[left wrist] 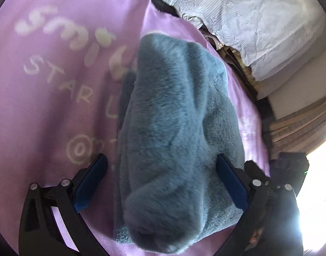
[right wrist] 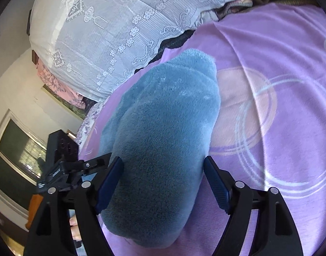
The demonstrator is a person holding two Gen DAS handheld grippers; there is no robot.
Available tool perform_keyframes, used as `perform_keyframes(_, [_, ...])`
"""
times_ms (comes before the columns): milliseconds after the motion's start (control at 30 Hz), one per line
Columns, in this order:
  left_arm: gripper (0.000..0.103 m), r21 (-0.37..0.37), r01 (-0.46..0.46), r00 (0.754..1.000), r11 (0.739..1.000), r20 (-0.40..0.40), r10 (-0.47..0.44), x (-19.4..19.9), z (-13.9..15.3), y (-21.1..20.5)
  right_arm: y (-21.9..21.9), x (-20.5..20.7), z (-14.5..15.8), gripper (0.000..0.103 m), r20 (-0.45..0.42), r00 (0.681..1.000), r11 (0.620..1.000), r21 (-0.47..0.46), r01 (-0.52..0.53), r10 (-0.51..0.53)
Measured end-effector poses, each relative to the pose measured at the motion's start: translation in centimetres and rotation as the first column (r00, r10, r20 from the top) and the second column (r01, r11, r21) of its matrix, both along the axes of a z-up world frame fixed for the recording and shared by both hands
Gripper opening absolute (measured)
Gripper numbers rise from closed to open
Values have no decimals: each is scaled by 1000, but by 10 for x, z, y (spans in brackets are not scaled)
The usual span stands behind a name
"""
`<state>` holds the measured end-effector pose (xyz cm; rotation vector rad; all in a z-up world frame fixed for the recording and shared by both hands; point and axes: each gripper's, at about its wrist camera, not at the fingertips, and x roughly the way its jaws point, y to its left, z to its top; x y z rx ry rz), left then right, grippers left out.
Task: Fold small clothes
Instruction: 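Grasp the folded bundle with both tools and lift it off the sheet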
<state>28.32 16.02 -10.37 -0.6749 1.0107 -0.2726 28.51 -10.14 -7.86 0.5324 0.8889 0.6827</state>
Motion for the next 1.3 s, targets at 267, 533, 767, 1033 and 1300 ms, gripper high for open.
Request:
perform_keyframes(267, [99, -21, 33, 999, 999, -3, -33, 14, -7, -3, 9, 19, -11, 89, -72, 997, 999, 36, 2, 0])
perform_keyframes(533, [98, -15, 45, 999, 999, -1, -45, 13, -5, -5, 14, 24, -21, 85, -94, 995, 997, 72, -9, 16])
perform_keyframes(767, [79, -9, 58, 998, 998, 24, -57, 7, -1, -13, 17, 20, -17, 73, -54, 998, 999, 49, -16, 19])
perform_keyframes(1033, [90, -39, 50, 999, 998, 5, -50, 10, -9, -11, 12, 25, -26, 81, -84, 996, 995, 98, -27, 35])
perform_keyframes(1300, [77, -21, 57, 998, 998, 37, -56, 6, -5, -12, 18, 15, -20, 73, -32, 999, 999, 49, -19, 21])
